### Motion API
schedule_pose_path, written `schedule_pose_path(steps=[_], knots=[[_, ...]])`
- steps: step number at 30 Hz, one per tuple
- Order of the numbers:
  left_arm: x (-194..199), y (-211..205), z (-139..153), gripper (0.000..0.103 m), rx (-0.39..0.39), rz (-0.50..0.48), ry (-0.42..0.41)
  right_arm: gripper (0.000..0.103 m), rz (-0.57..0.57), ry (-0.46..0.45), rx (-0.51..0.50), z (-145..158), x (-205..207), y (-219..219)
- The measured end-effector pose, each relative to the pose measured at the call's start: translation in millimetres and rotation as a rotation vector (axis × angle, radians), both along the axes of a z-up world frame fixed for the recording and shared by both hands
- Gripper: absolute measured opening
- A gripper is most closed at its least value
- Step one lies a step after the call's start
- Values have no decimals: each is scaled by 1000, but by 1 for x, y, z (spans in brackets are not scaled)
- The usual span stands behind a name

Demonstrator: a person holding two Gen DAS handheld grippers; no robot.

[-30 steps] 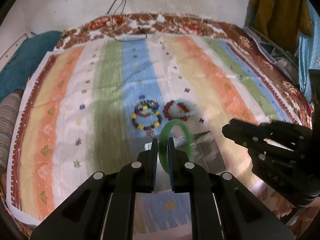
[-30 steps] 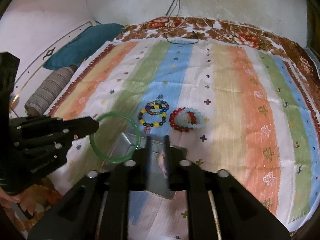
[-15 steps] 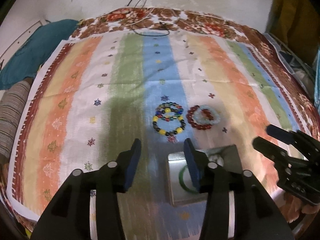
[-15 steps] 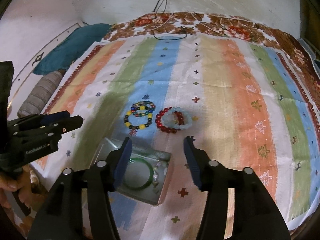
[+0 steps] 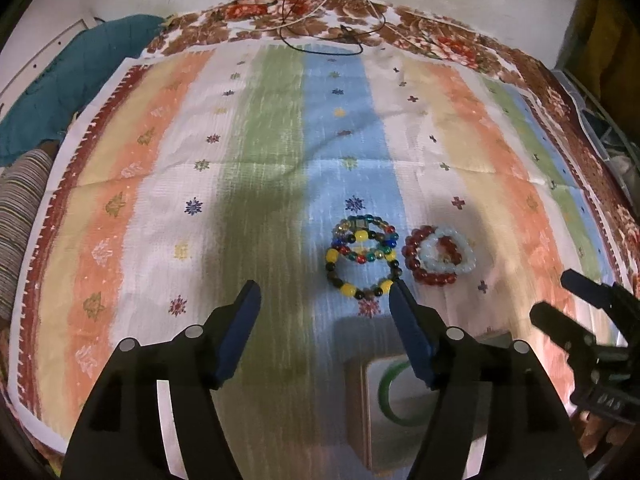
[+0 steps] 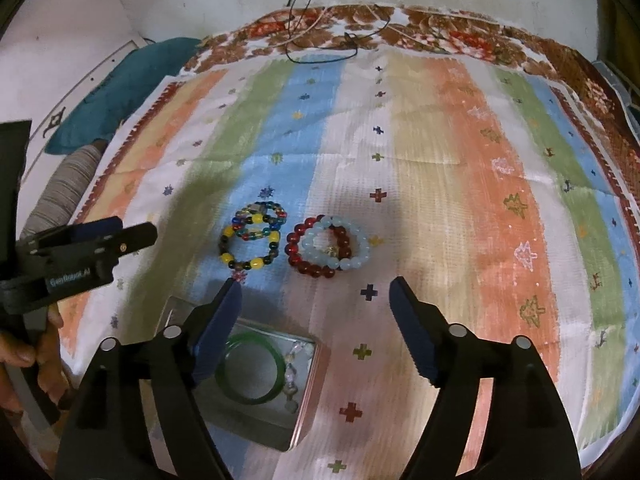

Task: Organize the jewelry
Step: 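Move both open tools back over the remaining bracelets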

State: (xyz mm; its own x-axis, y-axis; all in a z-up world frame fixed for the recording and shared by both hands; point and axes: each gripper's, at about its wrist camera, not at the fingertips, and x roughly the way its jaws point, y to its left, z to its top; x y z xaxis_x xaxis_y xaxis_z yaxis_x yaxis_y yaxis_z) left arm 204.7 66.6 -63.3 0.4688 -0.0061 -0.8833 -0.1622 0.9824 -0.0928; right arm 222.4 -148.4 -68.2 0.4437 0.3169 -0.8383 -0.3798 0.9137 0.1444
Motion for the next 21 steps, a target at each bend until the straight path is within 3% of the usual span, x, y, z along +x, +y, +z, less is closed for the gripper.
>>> schedule_pose_path(steps=[11, 21], knots=[[32, -5, -25, 70, 29, -26, 48, 80, -24, 25, -43, -16, 27, 4], [54, 1, -46, 70, -10, -12, 81, 80, -78, 75, -31, -31, 54, -4]])
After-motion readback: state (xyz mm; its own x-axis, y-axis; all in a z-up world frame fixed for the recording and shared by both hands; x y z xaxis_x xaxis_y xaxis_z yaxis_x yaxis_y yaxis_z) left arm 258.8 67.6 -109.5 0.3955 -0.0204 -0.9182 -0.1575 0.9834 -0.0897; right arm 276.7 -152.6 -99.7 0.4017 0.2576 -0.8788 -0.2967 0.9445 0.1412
